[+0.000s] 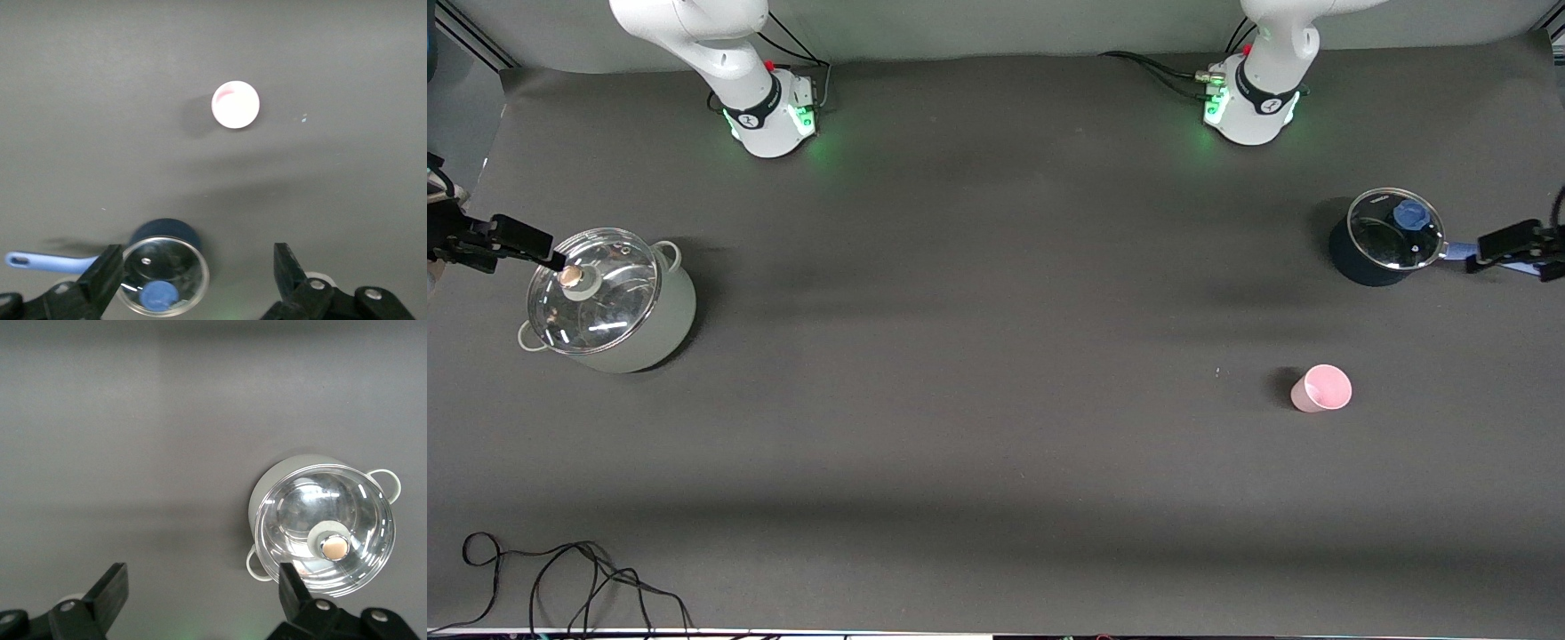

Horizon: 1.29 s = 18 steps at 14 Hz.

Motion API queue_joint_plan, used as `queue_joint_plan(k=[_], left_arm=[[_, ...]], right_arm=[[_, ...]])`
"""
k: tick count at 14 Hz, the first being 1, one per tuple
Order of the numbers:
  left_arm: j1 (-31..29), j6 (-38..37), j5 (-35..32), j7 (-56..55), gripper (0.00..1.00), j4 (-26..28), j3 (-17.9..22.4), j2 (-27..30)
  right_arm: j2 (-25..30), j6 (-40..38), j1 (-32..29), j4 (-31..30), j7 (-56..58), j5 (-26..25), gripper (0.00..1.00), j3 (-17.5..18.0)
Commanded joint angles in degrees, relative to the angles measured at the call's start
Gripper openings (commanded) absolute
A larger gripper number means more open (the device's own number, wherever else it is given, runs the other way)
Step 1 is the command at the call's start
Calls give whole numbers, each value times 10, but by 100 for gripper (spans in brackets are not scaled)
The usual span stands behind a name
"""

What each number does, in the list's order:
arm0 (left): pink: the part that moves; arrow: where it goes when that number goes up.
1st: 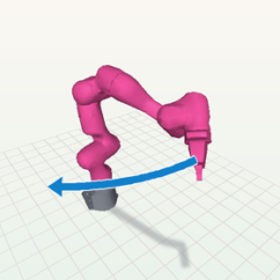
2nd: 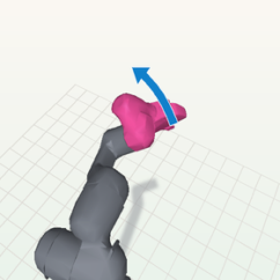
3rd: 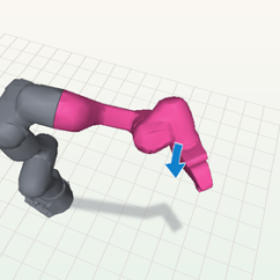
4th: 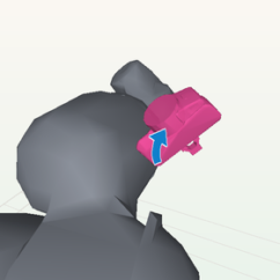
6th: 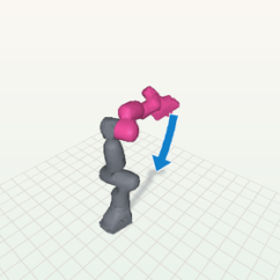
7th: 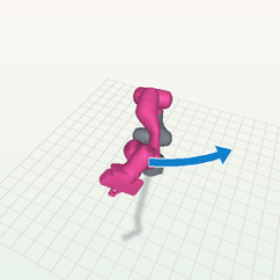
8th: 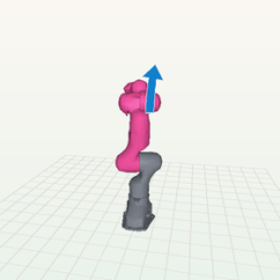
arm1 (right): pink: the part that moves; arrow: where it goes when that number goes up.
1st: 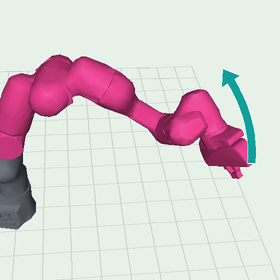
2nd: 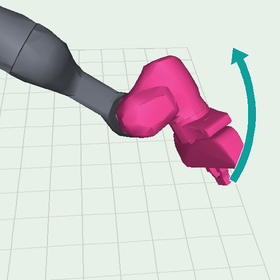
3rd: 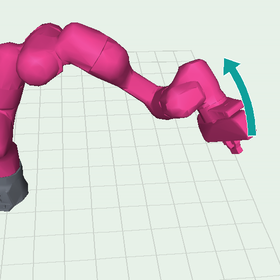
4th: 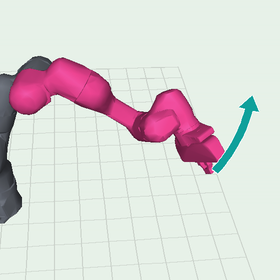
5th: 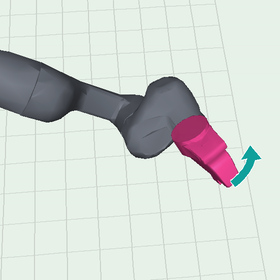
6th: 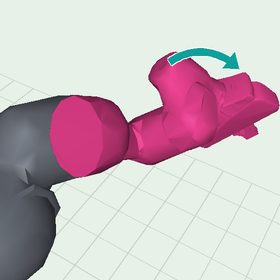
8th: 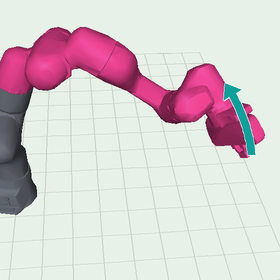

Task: Transfer pink cup from left to right arm
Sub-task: 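Lower the left gripper from the saucepan toward the pink cup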

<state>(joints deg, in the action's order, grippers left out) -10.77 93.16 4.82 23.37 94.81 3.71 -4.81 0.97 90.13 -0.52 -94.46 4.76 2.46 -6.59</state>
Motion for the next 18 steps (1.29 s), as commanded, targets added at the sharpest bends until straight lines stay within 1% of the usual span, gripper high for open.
queue_joint_plan(k=[1, 2, 5, 6, 8, 11, 12, 14, 16, 18], left_arm=[[-42, 22, 25, 97, 100, -6, -5, -34], [-57, 32, 42, 129, 100, -5, -5, -47], [-115, 33, 122, 232, 100, -3, -5, -81], [-127, 33, 135, 263, 100, -3, -5, -92], [-136, 53, 139, 301, 100, -3, -5, -110], [-136, 59, 141, 314, 100, -15, -7, -141], [-136, 58, 169, 352, 100, -30, -7, -157], [-136, 61, 231, 476, 100, -52, -7, -177], [-138, 63, 302, 555, 100, -80, -7, -210], [-149, 63, 363, 633, 100, -84, -7, -230]], right_arm=[[-2, -7, 3, 7, -11, -4, 100, 0], [-3, -7, 3, 8, -11, -3, 100, 0], [-3, -8, 2, 7, -5, -3, 100, 0], [-3, -8, 3, 7, -9, -3, 100, 0], [-3, -8, 2, 7, -8, -4, 100, 0], [-3, -8, 2, 7, -7, -3, 100, 0], [-3, -8, 2, 7, -7, -3, 100, 0], [-3, -9, 1, 7, -5, -3, 100, 0], [-3, -9, 1, 7, -5, -3, 100, 0], [-3, -9, 1, 7, -5, -3, 100, 0]])
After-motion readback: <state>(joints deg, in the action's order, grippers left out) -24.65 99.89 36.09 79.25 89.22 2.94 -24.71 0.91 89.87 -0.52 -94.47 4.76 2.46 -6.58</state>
